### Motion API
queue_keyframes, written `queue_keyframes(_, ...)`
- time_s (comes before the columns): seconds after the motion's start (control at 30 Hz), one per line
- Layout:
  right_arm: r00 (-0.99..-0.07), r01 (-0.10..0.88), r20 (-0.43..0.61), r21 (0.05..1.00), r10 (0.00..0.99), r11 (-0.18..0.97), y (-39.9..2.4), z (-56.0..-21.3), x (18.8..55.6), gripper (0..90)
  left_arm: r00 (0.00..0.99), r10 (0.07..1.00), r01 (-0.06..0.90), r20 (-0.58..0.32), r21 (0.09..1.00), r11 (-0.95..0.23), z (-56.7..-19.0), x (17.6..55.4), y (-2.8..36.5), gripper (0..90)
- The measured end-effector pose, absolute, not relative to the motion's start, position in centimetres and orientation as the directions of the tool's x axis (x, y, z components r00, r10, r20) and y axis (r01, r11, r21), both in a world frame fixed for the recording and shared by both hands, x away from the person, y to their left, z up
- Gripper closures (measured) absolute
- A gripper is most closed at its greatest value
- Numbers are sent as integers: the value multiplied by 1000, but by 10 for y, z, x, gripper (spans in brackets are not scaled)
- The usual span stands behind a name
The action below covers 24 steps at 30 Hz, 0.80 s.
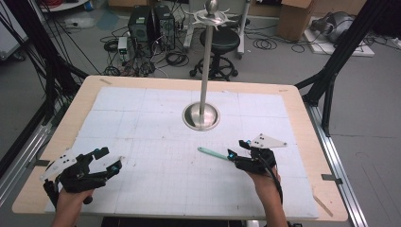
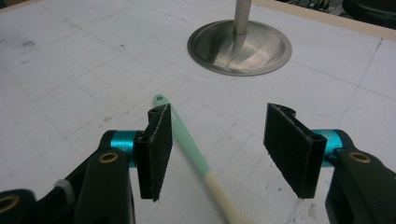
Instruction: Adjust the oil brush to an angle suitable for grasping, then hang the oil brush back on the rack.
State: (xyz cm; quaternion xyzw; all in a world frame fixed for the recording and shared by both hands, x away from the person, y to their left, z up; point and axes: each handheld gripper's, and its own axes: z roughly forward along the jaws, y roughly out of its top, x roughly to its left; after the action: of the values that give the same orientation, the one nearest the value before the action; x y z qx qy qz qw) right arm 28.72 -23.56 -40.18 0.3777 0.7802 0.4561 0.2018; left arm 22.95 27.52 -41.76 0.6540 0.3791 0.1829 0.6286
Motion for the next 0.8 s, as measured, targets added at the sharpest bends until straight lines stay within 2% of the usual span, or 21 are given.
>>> queue_keyframes(0.4, -664, 458, 18, 800, 748, 387, -232, -412, 296, 472, 642, 728, 268, -240, 960, 80, -418, 229, 277, 195)
queue_keyframes(0.47, -686, 464, 12, 778, 728, 424, -230, -416, 300, 508, 644, 726, 269, -241, 960, 80, -418, 229, 277, 196)
queue_keyframes(0.57, -678, 476, 18, 773, 735, 420, -231, -417, 303, 535, 644, 726, 268, -240, 960, 80, -418, 230, 277, 196)
queue_keyframes(0.67, -671, 486, 51, 783, 740, 387, -237, -417, 306, 623, 642, 728, 269, -243, 960, 82, -418, 230, 277, 196)
queue_keyframes(0.8, -707, 500, 66, 750, 704, 432, -233, -422, 309, 623, 641, 728, 271, -244, 959, 83, -418, 230, 277, 196)
